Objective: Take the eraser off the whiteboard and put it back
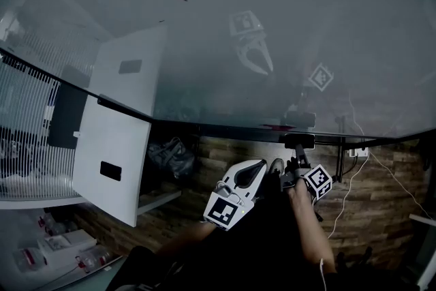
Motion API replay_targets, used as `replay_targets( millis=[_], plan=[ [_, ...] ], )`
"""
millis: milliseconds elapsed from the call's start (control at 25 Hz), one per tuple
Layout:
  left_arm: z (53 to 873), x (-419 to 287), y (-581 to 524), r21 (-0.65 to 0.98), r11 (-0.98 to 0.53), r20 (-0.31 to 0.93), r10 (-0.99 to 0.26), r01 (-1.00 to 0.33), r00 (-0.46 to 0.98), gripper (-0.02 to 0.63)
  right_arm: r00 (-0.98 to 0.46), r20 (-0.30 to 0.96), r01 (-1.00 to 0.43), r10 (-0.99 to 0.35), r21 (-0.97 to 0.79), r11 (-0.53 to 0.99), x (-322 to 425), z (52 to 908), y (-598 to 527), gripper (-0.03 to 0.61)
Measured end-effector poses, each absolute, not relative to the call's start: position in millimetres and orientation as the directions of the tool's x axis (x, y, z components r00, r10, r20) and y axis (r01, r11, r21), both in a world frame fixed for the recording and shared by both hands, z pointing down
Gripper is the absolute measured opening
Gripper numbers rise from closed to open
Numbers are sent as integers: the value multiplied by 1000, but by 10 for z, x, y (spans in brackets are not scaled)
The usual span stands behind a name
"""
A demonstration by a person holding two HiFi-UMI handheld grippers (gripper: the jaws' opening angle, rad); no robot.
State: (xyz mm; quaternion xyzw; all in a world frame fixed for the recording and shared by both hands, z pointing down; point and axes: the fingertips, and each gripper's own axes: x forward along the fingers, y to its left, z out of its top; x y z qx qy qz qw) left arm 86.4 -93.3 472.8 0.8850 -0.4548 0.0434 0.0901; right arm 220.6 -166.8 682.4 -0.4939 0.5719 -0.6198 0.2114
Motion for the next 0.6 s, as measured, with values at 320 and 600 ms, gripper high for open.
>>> replay_targets(
  millis=[320, 600],
  plan=[
    [4662, 740, -858, 141, -567, 118, -805, -812, 582, 0, -419, 361, -369, -833, -906, -207, 2182, 6622, -1504, 156],
    [4684, 573, -653, 207, -554, 106, -807, -806, 581, 1, -408, 335, -407, -849, -899, -159, 2115, 6336, -1273, 155]
  ],
)
